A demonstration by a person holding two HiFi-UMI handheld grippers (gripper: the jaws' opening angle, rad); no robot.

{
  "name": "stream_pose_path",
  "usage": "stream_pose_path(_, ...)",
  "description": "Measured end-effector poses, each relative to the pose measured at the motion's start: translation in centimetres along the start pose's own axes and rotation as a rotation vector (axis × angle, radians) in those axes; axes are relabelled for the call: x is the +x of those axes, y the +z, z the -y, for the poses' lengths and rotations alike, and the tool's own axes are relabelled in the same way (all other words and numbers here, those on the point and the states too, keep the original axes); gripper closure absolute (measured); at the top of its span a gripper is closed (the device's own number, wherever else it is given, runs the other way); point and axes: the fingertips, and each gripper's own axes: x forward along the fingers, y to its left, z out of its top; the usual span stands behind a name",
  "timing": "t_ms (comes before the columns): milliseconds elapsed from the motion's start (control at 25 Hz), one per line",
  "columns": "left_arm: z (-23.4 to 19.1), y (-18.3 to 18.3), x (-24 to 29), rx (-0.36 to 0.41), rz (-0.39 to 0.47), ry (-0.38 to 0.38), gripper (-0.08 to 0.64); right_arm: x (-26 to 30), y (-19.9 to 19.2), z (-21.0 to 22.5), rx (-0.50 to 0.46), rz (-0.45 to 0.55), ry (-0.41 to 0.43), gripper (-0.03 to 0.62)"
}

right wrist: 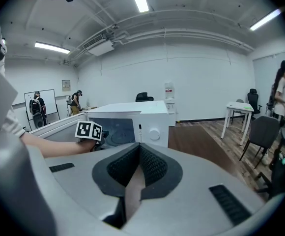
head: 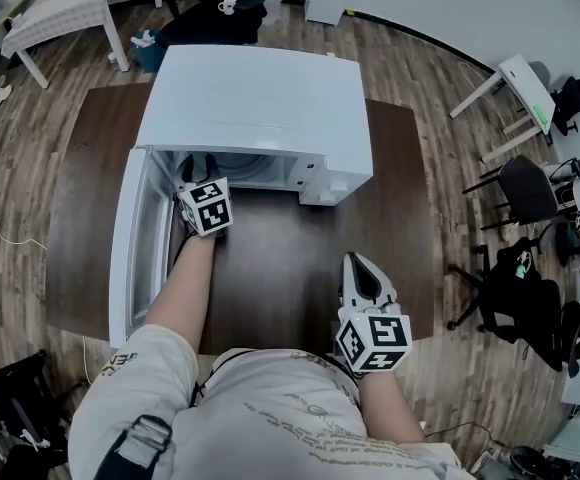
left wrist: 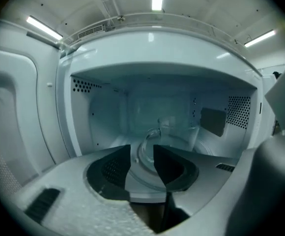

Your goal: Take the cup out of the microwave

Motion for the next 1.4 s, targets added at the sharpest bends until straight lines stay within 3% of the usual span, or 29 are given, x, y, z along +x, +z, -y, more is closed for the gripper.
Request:
stream_pose_path(840,-0.3,-0.7,5.0,0.043,-0.03,-0.043,0.413,0.0,-0.5,1.8,-0.007,-0.046,-0.074,0.578)
stream_pose_path(1200,-1.0,-0.1,6.1,0.005,0.0,-0.035,0.416,0.6,-1.1,2.2,-0.003,-0.065,-0.085,0.578)
stream_pose_path(1400,-0.2,-0.1,6.2,0.022,0.019,-0.067,0.506,0.6,-1.3,2.1,-0.011,-0.071,-0.082,0.578)
